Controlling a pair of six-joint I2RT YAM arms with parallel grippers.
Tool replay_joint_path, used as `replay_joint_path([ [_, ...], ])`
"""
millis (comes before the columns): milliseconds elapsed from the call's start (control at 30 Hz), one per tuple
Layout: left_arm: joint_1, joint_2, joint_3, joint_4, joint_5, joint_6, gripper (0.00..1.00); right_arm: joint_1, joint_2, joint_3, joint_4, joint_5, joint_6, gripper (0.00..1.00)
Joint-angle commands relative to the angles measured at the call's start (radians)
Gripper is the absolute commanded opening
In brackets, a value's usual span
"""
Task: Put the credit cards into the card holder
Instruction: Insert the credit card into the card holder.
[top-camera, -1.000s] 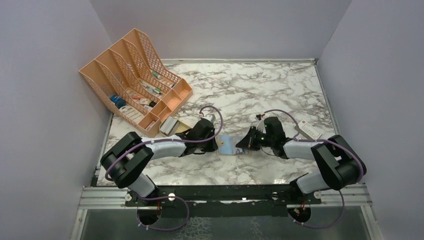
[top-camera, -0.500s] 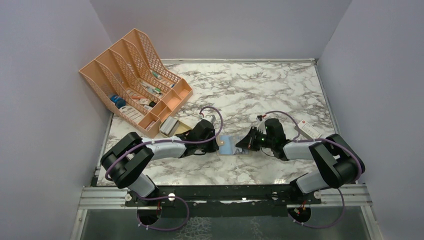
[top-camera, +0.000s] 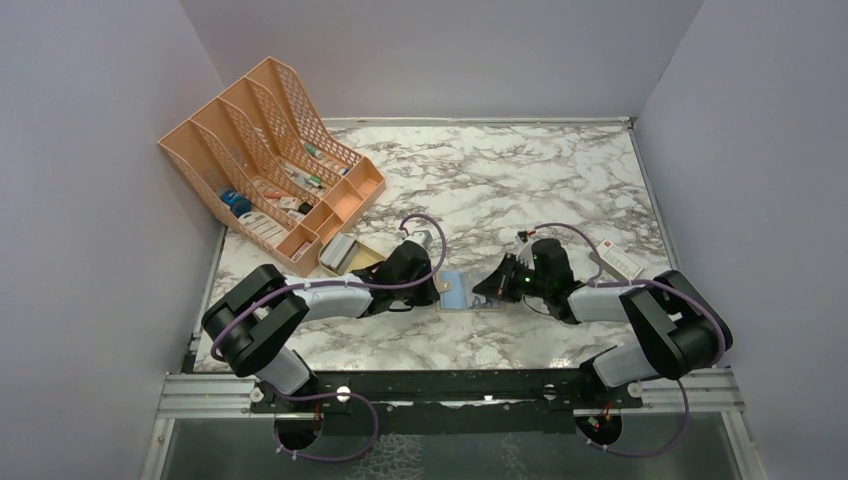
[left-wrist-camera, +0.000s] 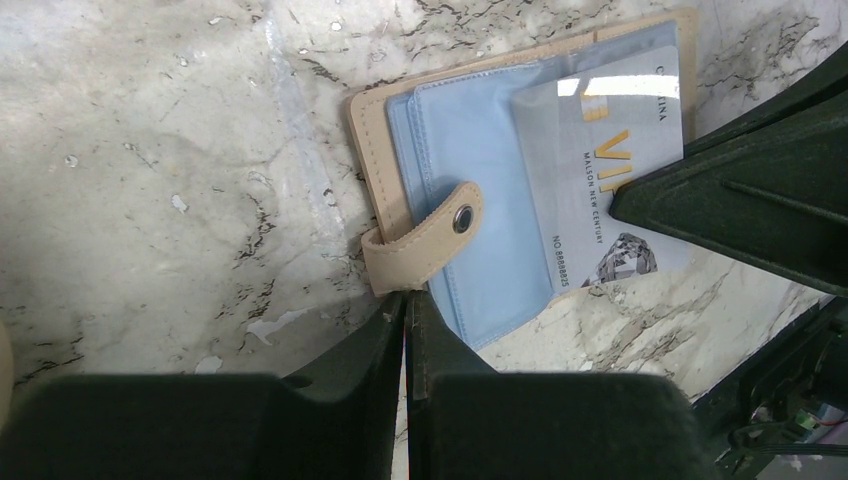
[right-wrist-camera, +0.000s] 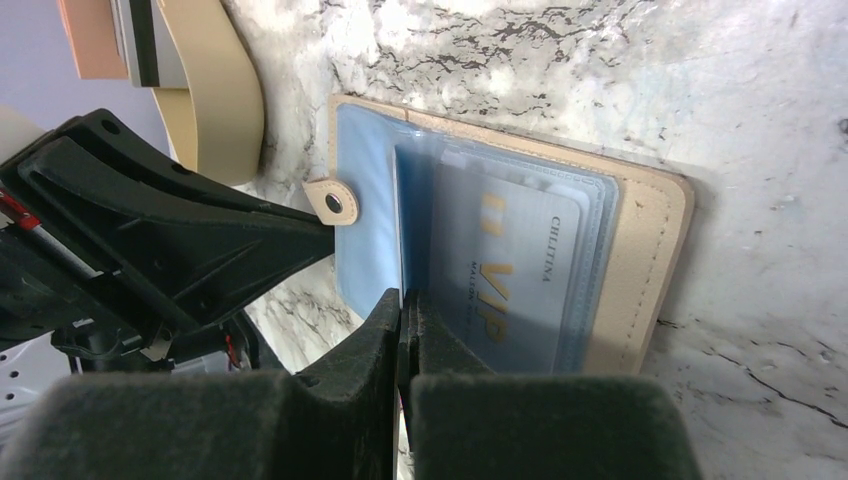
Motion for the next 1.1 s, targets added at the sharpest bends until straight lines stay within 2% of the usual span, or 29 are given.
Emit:
replay_joint_path([
  [0, -0.021, 0.028, -0.019, -0.013, 0.042, -0.013, 0.08, 0.0, -0.026, -0.027, 0.009, 0.052, -0.007, 0.01],
  [300, -0.03, 0.04, -0.014, -0.003, 0.05, -0.024, 0.08, 0.0, 0.035, -0.049, 0.102, 0.025, 0.027, 0.01],
  [633, -0.034, 0.041, -0.018, 0.0, 0.049, -0.03, 0.08, 0.0, -0.009, -0.068, 0.102, 0.066, 0.028, 0.01],
  [767, -0.036, 0.041, -0.021, 0.015, 0.061, -0.043, 0.08, 0.001, 0.013, -0.086, 0.151, 0.036, 0.04, 0.02],
  [833, -0.037, 0.046, -0.022, 0.028, 0.071, -0.052, 0.08, 0.001, 0.034, -0.089, 0.16, 0.024, 0.046, 0.12],
  [933, -0.038, 0.056, -0.017, 0.032, 0.075, -0.055, 0.08, 0.003, 0.022, -0.058, 0.064, 0.036, 0.022, 0.27],
  [1000, -0.038, 0.057, -0.013, 0.029, 0.079, -0.055, 0.08, 0.001, -0.03, -0.024, -0.077, 0.088, -0.009, 0.33],
  [1067, -0.037, 0.049, -0.017, 0.029, 0.078, -0.058, 0.08, 0.001, -0.1, 0.012, -0.229, 0.173, -0.049, 0.35],
])
